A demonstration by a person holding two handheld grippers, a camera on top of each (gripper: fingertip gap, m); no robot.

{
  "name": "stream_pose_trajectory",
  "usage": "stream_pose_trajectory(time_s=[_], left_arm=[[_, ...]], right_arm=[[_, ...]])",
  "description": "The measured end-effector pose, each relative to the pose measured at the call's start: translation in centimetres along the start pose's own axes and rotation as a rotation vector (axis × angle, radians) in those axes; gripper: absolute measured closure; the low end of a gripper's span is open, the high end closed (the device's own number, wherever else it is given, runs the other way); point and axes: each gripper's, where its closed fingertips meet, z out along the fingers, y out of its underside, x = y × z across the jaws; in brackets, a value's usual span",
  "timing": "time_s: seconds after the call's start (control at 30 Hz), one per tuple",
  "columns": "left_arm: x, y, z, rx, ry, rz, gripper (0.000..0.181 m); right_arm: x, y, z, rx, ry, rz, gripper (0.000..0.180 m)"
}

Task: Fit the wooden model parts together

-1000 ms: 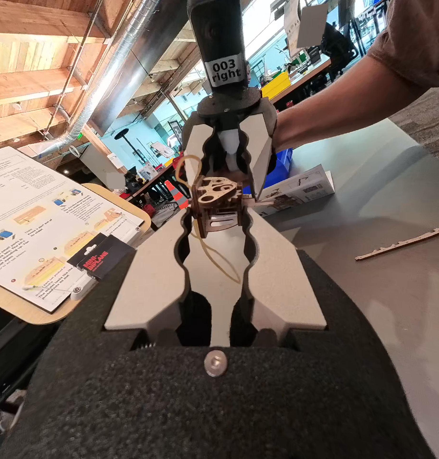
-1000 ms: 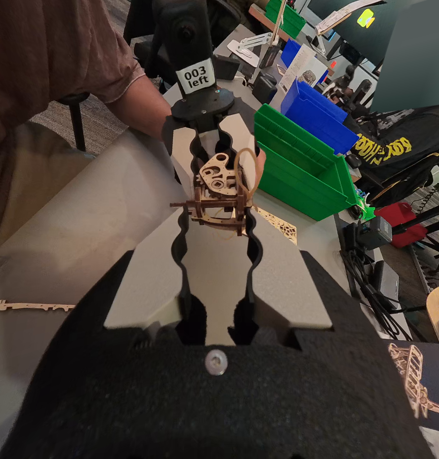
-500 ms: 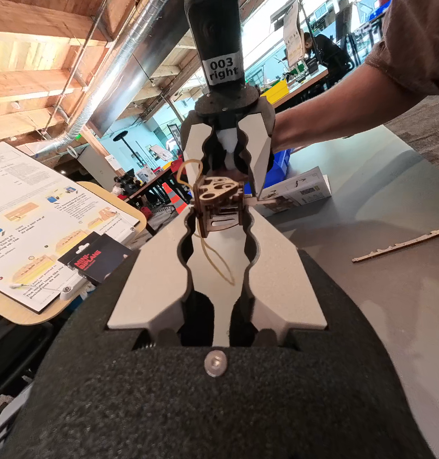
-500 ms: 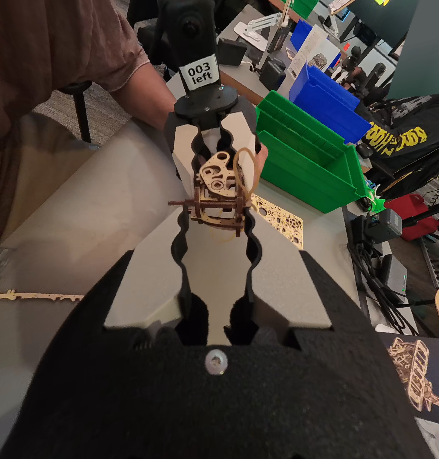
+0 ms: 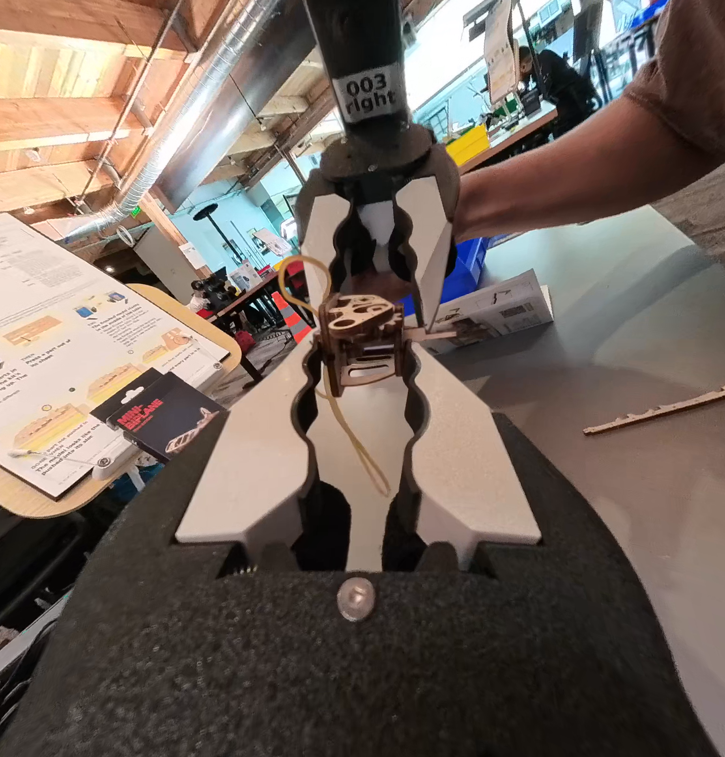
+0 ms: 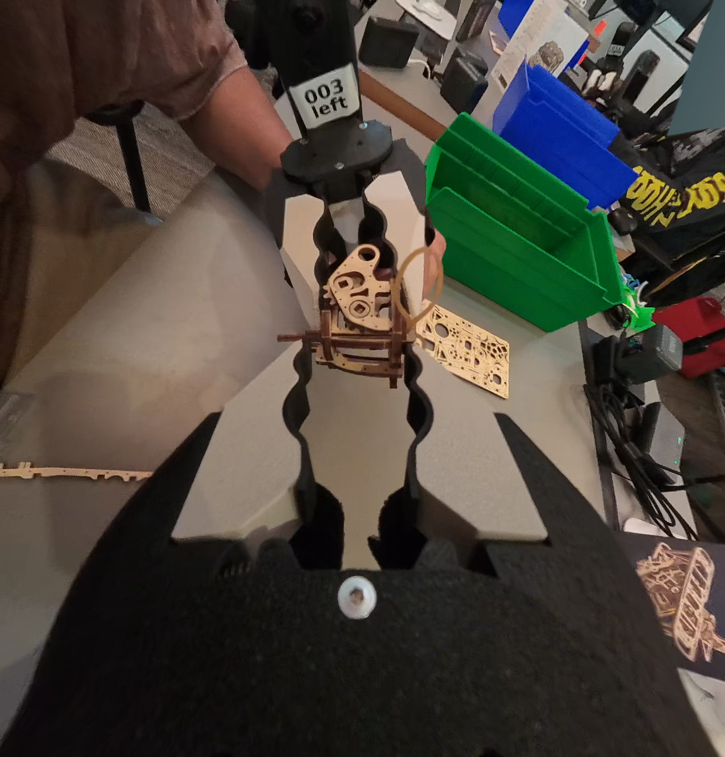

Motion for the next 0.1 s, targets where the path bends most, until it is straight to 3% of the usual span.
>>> stream_pose_trajectory(time_s=[0.03,0.1], left_arm=[[0.06,0.02,-0.02,0.001,0.006,0.001,0.144],[0.20,-0.09,0.04,0.000,0.012,-0.012,0.144]], right_arm=[[-0.06,-0.05,-0.01,0.008,0.003,0.001,0.135],[-0.20,-0.03,-0.13,0.027,-0.004,0.018,0.135]])
